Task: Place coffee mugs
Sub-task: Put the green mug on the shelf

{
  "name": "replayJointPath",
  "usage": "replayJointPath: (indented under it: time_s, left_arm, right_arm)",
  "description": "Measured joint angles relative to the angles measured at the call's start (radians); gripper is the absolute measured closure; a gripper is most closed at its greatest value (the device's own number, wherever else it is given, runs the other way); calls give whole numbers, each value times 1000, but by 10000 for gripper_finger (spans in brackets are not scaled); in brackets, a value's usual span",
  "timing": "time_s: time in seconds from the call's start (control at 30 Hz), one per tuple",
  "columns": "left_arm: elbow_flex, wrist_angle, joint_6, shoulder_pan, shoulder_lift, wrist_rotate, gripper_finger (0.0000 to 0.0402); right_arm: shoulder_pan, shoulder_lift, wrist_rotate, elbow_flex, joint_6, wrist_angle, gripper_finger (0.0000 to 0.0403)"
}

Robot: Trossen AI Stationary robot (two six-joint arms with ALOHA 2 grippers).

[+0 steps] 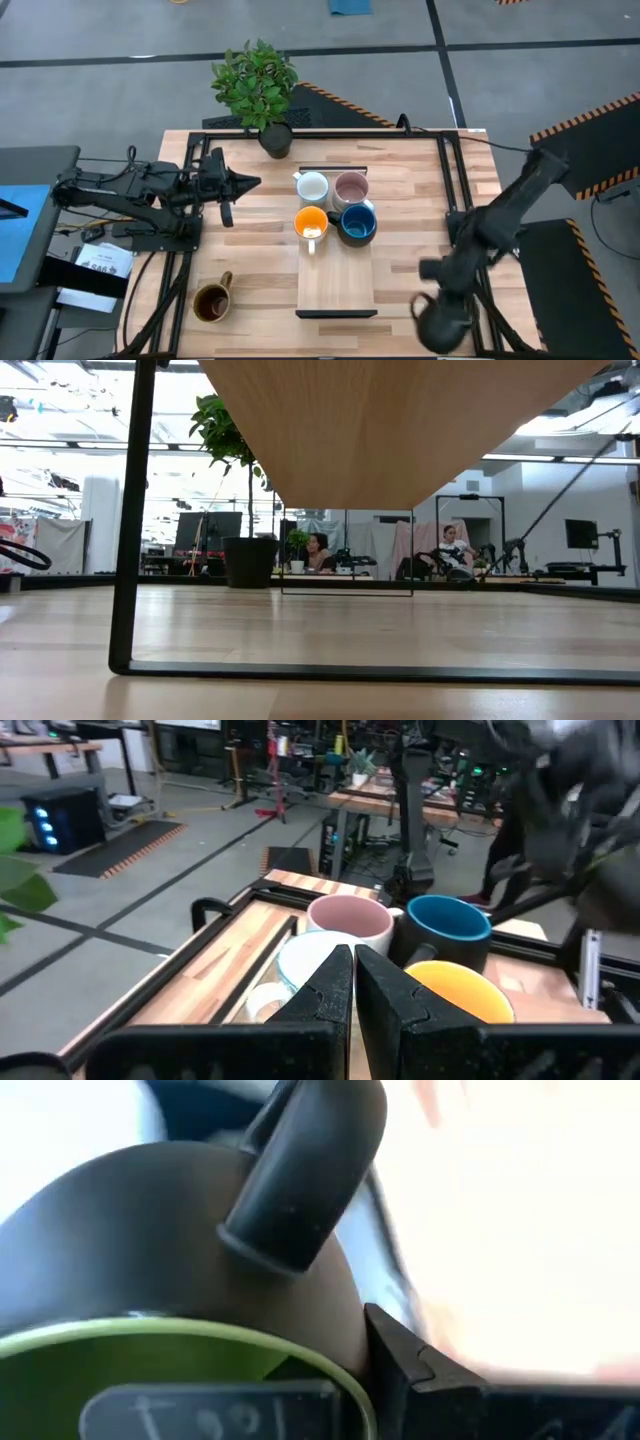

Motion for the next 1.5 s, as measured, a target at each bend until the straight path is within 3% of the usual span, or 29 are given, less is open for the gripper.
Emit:
replayJointPath:
  time_s: [0.1,0.23,0.47,0.67,1.07,1.5]
  left_arm:
    - [0,0,0,0,-1,-27,401]
    - [0,-1,11,0,-1,-32,401]
    - [0,-2,62,0,-1,-31,401]
    - [0,-2,88,0,-1,-31,401]
    - [0,-3,102,0,-1,-32,401]
    - [0,-4,103,0,-1,-32,401]
  right_arm:
    - [-114,-27,113,114,-7,24,364]
    - [-233,61,190,279,-56,-114,364]
    - [-313,336,185,541,-146,-450,364]
    - [-317,473,180,676,-129,-530,364]
    - [-319,610,210,740,-34,-593,364]
    - [-331,628,270,741,27,-578,349]
